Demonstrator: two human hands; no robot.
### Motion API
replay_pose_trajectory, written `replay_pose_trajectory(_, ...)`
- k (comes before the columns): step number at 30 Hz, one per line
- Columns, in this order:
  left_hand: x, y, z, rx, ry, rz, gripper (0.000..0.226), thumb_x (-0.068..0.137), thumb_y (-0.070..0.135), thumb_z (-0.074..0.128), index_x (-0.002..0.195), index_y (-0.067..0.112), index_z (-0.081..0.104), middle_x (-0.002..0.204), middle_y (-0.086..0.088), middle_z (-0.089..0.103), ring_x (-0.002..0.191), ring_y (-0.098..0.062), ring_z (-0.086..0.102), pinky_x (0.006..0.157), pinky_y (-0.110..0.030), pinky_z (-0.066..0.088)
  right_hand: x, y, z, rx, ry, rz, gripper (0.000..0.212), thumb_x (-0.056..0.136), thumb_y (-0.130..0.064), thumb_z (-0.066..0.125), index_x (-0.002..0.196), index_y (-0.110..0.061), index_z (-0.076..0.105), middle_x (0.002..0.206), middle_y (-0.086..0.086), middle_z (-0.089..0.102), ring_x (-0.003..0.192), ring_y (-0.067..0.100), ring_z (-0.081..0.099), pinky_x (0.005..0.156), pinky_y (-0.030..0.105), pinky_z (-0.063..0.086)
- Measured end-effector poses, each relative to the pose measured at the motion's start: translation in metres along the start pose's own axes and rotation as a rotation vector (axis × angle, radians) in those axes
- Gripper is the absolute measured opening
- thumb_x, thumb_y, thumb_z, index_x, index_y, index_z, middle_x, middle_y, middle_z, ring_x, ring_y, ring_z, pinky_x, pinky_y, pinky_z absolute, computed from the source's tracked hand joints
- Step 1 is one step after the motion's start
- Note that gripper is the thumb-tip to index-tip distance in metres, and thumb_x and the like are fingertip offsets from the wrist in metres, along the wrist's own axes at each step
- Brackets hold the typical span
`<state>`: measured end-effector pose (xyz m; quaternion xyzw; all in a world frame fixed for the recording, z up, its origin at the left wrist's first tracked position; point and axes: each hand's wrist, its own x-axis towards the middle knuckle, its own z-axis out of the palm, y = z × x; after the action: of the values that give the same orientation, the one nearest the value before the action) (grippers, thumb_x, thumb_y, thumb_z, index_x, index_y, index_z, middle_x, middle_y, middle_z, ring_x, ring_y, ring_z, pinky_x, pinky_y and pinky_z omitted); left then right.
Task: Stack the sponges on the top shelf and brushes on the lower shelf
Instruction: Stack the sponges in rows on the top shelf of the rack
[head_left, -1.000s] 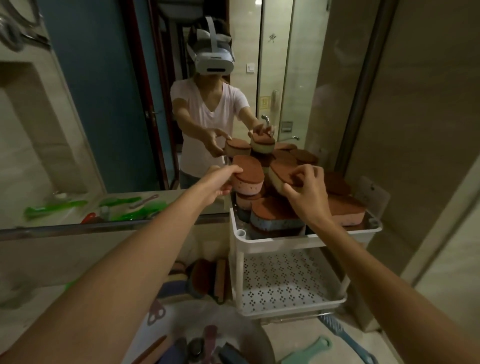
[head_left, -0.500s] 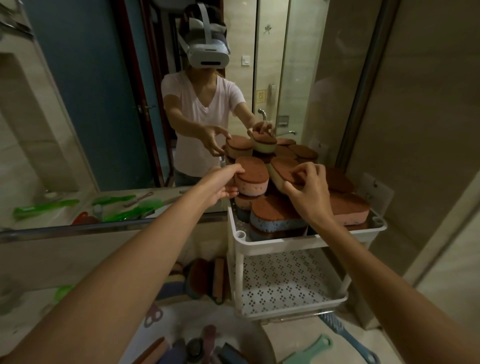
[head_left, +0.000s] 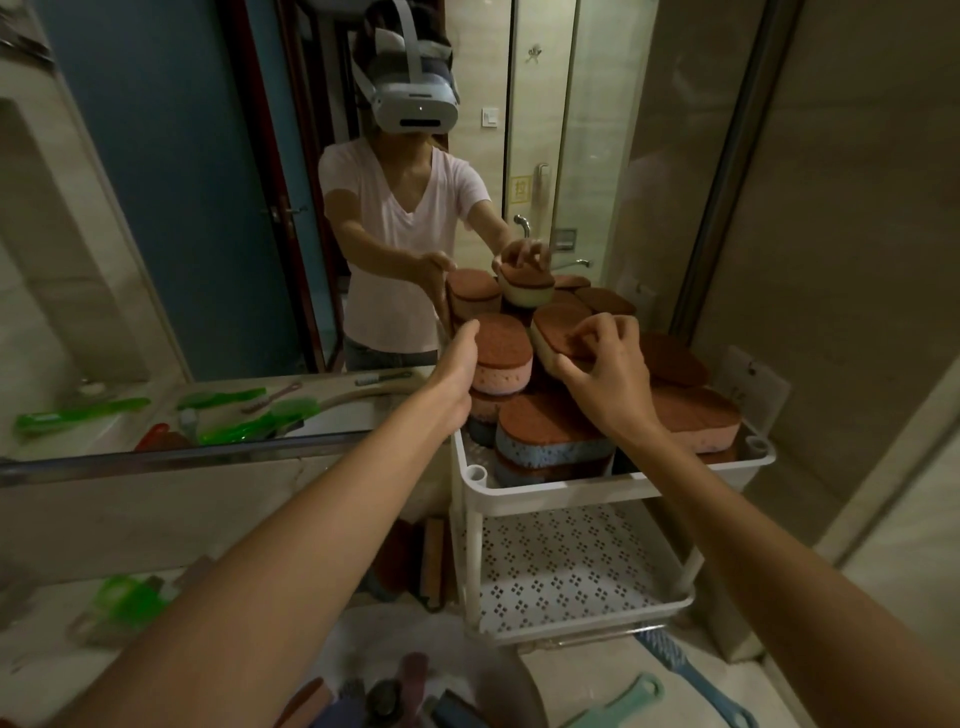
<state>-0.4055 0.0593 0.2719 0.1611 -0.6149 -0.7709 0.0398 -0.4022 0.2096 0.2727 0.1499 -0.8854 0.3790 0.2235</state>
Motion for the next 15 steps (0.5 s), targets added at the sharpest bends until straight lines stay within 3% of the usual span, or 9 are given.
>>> replay_pose_trajectory(10,0.010,-0.009,0.001,0.031,0.029,-0.051,0.046,0.093,0.039,0.045,0.134,0.016,0.046,0.134,-0.010,0.055,0.120,-0.026,0.053,0.103,-0.040,0.042,0.005,-0.001,0.001,-0.065,-0.078,-0.040,0.035,0.086,-0.030,0.061,0.112,-0.011,0.047,0.122,0.010,0.040,0.103,0.028,0.054,0.079,0.030,0.041)
replay_pose_trajectory(15,0.012,-0.009,0.000,0.084,0.017,-0.044,0.048,0.096,0.038,0.042,0.137,0.015,0.042,0.137,-0.010,0.052,0.123,-0.025,0.051,0.100,-0.038,0.043,0.005,0.000,0.001,-0.212,-0.186,-0.107,0.041,0.093,-0.035,0.050,0.132,-0.025,0.046,0.133,0.011,0.037,0.112,0.033,0.051,0.090,0.039,0.044)
